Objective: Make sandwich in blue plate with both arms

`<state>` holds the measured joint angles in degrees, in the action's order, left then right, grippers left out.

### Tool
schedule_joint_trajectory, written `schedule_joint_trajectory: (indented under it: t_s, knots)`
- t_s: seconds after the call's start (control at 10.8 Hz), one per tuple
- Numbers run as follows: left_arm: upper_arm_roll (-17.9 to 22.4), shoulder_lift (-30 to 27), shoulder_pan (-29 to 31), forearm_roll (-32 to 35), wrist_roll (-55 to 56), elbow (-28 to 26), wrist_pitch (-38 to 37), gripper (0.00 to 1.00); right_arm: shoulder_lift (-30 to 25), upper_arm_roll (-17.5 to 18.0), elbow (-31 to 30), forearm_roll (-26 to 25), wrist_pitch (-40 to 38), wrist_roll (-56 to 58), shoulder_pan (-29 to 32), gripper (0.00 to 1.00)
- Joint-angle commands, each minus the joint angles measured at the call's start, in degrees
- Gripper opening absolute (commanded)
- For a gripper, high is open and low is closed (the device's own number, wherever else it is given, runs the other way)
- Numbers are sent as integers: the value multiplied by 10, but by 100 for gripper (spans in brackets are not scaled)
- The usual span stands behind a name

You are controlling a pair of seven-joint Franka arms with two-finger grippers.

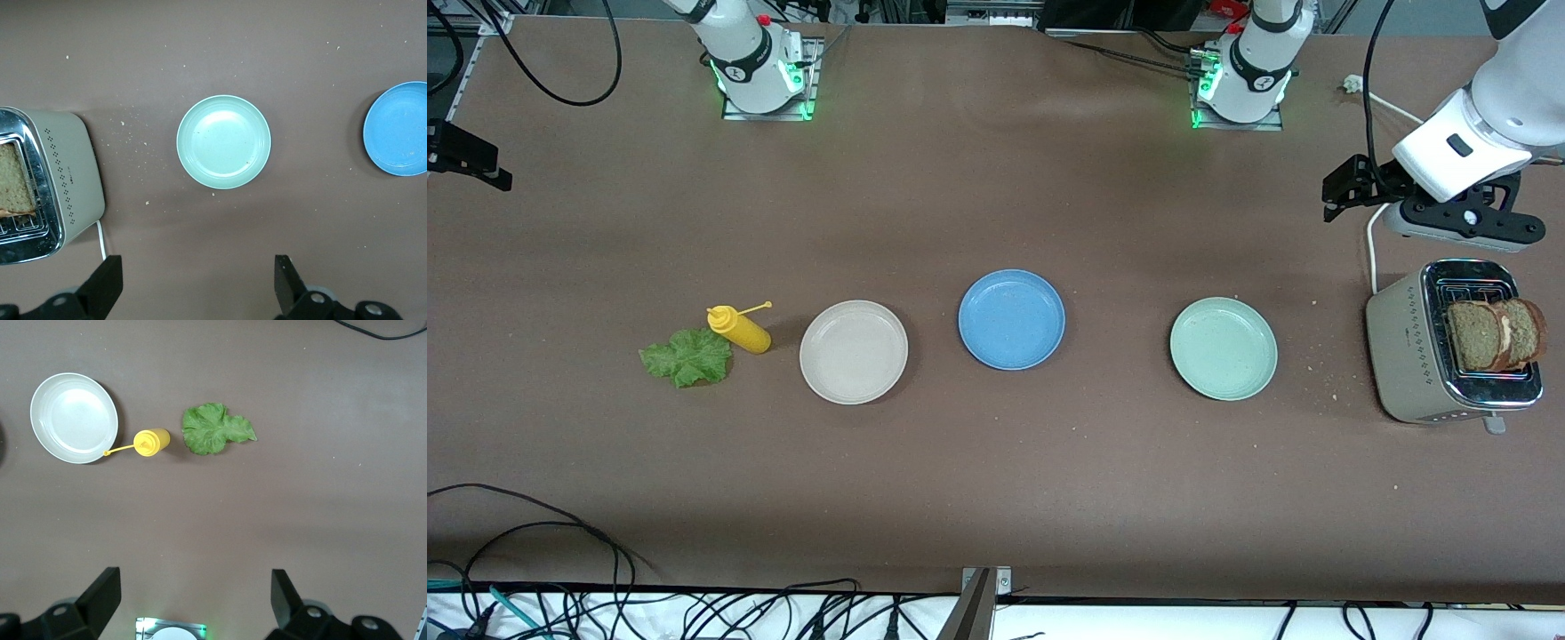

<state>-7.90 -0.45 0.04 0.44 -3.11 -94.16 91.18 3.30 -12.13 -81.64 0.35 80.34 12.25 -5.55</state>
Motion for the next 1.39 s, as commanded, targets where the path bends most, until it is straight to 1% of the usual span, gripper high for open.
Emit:
schedule_joint_trajectory:
  t_s: [0.0,0.09,1.3]
  knots:
    - [0,6,2,6,-14,19,-14,100,-3,3,3,-9,7,-15,-3,100]
    - [0,5,2,6,-14,19,-14,100,-2,4,11,-9,6,-18,-4,100]
    - [0,6,2,6,-14,19,-14,100,-2,2,11,-8,9,-11,-7,100]
